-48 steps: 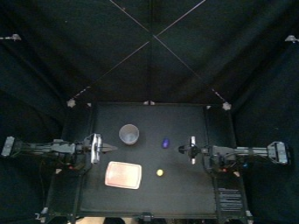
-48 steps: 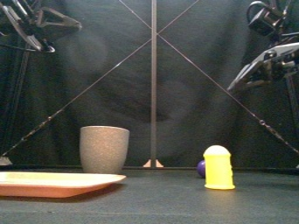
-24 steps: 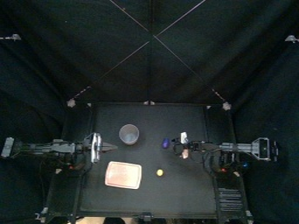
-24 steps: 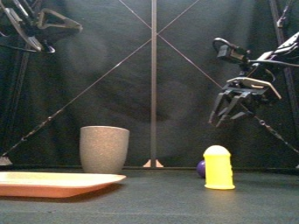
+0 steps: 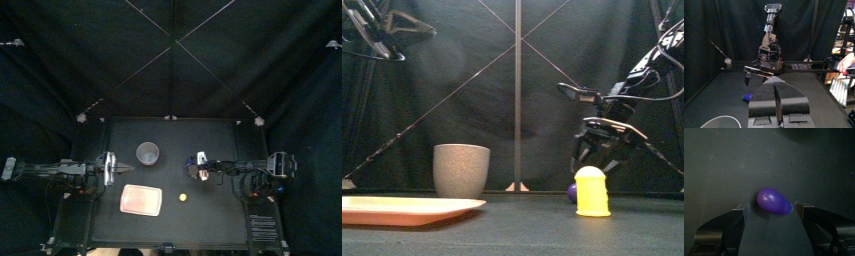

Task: Pick the eggplant then place it in the grey bowl
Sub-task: Pick the eggplant

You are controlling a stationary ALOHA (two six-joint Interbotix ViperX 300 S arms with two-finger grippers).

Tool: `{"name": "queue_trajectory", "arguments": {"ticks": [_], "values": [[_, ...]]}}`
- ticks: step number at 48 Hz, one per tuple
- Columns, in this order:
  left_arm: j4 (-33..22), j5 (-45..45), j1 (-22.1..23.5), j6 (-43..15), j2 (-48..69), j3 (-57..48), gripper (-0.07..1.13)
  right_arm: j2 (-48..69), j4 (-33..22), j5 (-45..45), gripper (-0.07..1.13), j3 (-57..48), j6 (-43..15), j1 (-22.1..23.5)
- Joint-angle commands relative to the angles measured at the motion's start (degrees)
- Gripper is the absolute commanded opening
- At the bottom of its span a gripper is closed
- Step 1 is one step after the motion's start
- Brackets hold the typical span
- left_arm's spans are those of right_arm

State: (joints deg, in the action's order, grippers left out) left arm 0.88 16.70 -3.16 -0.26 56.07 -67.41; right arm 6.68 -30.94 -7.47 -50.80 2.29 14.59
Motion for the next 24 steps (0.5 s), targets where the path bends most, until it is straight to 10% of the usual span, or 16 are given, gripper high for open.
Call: {"name": "queue_trajectory", "arguments": {"ticks": [1, 24], "values": [[0.1, 0.3, -0.2, -0.1, -0.2, 1.2, -0.03, -0.5, 0.4, -0.1, 1.04, 2.0, -0.1, 0.0], [0.4, 0.2, -0.2, -0.1, -0.2, 0.6, -0.03, -7.3, 2.1, -1.1, 1.01, 4.7, -0.1, 1.5]]}}
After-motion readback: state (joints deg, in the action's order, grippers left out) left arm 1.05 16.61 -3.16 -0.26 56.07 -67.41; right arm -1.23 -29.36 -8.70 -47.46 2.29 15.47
